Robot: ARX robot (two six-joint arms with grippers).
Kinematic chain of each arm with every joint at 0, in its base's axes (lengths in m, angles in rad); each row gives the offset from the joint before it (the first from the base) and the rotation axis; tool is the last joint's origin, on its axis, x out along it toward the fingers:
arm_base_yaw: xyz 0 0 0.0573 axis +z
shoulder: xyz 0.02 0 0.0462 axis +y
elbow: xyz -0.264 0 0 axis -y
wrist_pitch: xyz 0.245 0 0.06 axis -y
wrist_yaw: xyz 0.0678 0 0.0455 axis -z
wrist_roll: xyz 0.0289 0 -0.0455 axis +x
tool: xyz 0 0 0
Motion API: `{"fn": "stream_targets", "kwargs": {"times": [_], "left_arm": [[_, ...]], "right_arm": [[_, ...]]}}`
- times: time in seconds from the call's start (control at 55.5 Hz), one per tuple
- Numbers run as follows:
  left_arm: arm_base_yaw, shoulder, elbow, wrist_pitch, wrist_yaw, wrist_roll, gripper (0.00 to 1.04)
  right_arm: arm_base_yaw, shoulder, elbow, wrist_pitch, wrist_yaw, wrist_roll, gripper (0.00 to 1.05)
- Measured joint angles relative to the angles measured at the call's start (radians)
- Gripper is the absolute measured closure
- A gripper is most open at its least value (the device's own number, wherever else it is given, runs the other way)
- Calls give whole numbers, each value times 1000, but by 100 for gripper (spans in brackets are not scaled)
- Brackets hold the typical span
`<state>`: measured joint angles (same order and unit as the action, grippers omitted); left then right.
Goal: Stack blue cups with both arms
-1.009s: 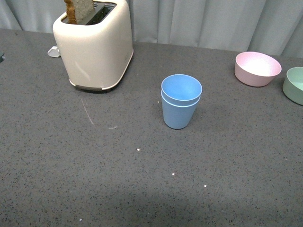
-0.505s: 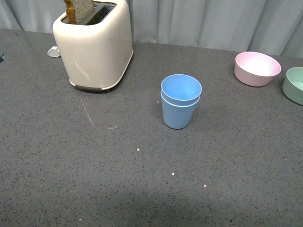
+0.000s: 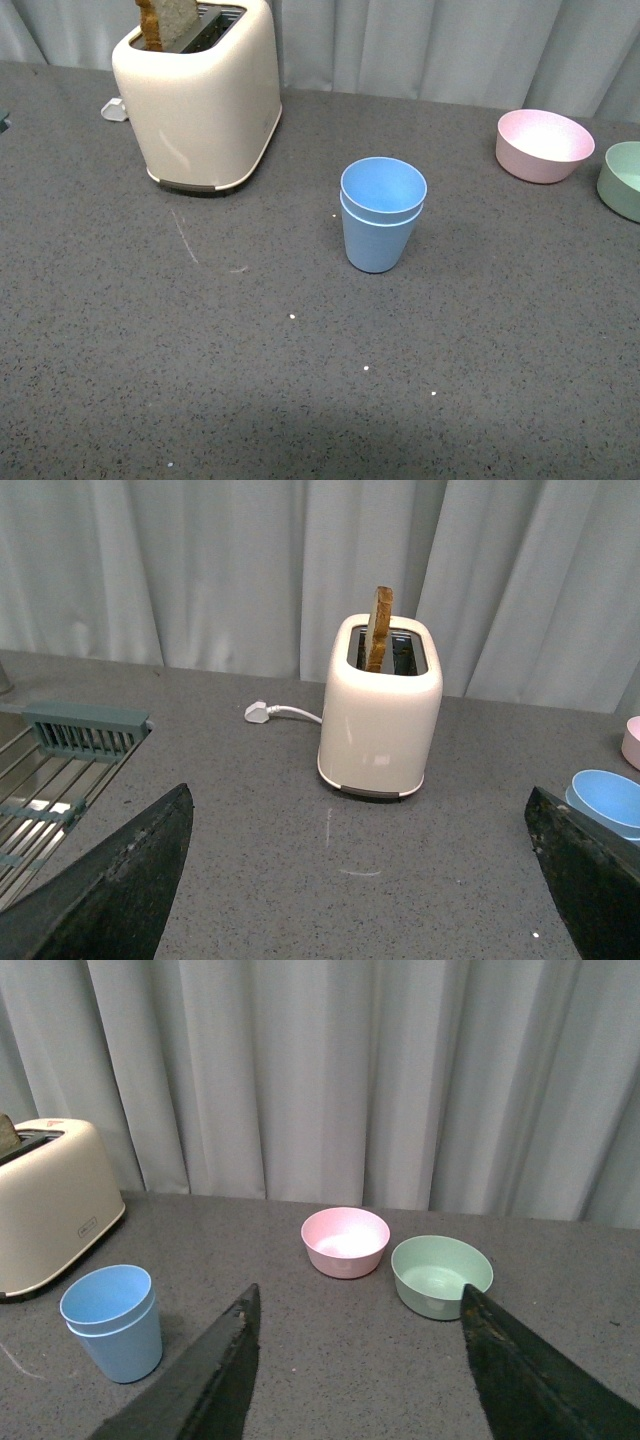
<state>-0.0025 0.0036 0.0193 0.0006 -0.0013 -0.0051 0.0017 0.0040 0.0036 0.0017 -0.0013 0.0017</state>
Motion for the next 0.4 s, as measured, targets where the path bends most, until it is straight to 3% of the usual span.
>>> {"fn": "stream_targets", "kwargs": {"times": [0.198,0.396], "left_arm": [[0,0,0,0,0,0,7],[0,0,0,0,0,0,7]], "right_arm": [[0,0,0,0,0,1,8],[0,0,0,0,0,1,10]]}}
